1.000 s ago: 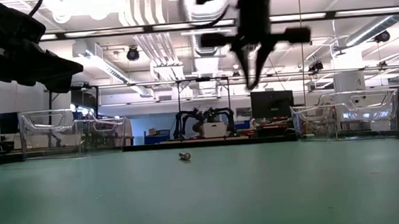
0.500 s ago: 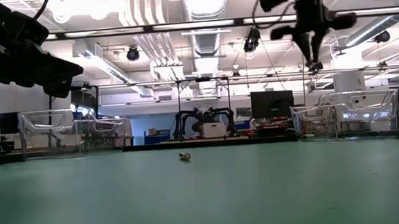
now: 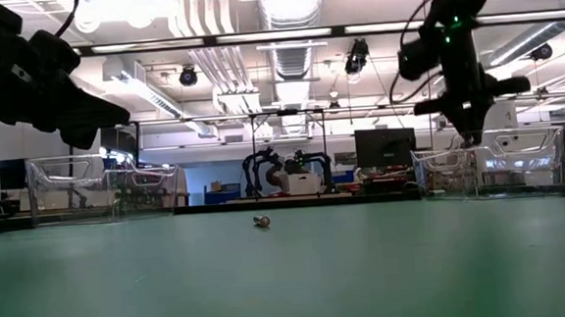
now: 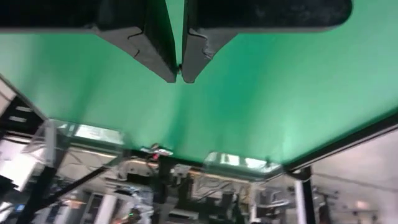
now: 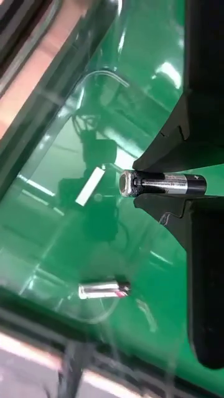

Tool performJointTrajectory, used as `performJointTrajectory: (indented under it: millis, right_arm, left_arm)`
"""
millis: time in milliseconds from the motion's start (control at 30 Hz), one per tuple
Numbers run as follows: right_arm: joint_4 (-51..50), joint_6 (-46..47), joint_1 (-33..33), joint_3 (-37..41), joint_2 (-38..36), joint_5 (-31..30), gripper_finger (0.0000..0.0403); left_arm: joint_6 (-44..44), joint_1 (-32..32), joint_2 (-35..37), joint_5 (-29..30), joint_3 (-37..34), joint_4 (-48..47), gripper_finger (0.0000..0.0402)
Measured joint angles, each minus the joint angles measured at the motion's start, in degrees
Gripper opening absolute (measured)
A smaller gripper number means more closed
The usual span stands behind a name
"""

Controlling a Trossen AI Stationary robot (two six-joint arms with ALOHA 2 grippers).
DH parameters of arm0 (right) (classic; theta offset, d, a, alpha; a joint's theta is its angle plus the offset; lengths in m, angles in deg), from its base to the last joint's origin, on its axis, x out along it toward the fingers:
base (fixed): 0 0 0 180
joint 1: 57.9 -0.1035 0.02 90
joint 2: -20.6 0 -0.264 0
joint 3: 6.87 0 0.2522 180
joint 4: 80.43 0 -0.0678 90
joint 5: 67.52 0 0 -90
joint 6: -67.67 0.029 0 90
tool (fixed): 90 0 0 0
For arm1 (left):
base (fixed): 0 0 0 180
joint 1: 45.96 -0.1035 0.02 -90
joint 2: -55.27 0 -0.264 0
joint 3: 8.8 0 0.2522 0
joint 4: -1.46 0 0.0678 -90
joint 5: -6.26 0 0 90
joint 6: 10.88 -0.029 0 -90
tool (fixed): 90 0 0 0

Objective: Sort batteries
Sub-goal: Put the silver battery into the top right transparent bin

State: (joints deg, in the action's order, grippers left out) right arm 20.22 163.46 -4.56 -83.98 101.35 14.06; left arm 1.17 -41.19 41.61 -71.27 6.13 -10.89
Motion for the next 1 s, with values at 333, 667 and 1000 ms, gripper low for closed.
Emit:
performJointTrajectory:
  millis: [333, 667, 1000]
  right_arm:
    - [1.9, -4.1, 7.1, 0.3, 7.3, 1.6, 0.0033]
    - [2.6, -8.9, 9.5, -4.7, 16.7, 5.9, 0.0033]
    - [3.8, -15.4, 14.5, -6.4, 18.1, 8.0, 0.0033]
  left_arm:
    - [3.6, -0.4, -4.0, 8.3, 0.0, 0.8, 0.0009]
    - [4.6, -2.4, -5.3, 12.5, 0.0, 1.1, 0.0009]
    - [4.2, -4.2, -5.8, 12.4, 0.0, 1.1, 0.0009]
